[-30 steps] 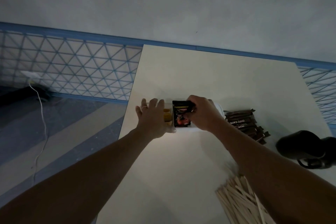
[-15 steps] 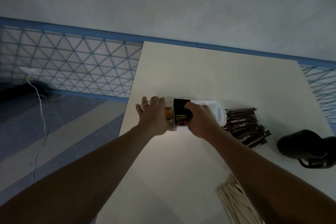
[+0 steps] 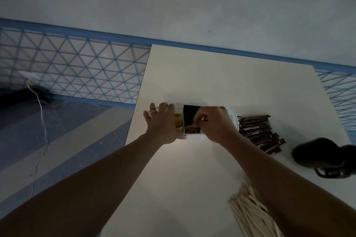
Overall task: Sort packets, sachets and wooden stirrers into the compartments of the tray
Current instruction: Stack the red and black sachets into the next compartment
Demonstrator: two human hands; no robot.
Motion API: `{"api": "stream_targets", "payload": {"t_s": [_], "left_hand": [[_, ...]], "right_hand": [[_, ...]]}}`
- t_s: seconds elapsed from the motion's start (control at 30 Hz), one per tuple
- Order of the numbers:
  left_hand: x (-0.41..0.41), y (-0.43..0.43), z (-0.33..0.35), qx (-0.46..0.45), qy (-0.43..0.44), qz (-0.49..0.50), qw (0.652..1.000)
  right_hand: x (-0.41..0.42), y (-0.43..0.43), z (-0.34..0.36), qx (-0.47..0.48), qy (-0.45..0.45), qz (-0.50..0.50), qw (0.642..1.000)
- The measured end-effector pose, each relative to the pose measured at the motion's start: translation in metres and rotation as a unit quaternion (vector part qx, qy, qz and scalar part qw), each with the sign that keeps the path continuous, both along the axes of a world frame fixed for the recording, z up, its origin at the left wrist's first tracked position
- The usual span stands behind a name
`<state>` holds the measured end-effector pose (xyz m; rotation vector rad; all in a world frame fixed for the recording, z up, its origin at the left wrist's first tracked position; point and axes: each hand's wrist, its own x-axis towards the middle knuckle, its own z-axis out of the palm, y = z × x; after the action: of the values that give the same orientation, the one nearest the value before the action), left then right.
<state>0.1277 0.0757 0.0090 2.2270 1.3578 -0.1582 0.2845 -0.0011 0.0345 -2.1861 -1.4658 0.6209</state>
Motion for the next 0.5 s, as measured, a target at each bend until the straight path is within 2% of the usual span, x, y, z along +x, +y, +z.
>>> {"api": "stream_targets", "payload": {"t_s": [0.23, 0.5], "left_hand": [[-0.001, 0.001, -0.004, 0.012, -0.002, -0.004, 1.000], [-0.001, 0.001, -0.006, 0.016, -0.006, -0.002, 1.000]], "right_hand": [[0.003, 0.006, -0.005, 0.042, -0.021, 0.029, 0.998], [0.009, 0.021, -0.013, -0.027, 0.001, 0.014, 1.000]]}}
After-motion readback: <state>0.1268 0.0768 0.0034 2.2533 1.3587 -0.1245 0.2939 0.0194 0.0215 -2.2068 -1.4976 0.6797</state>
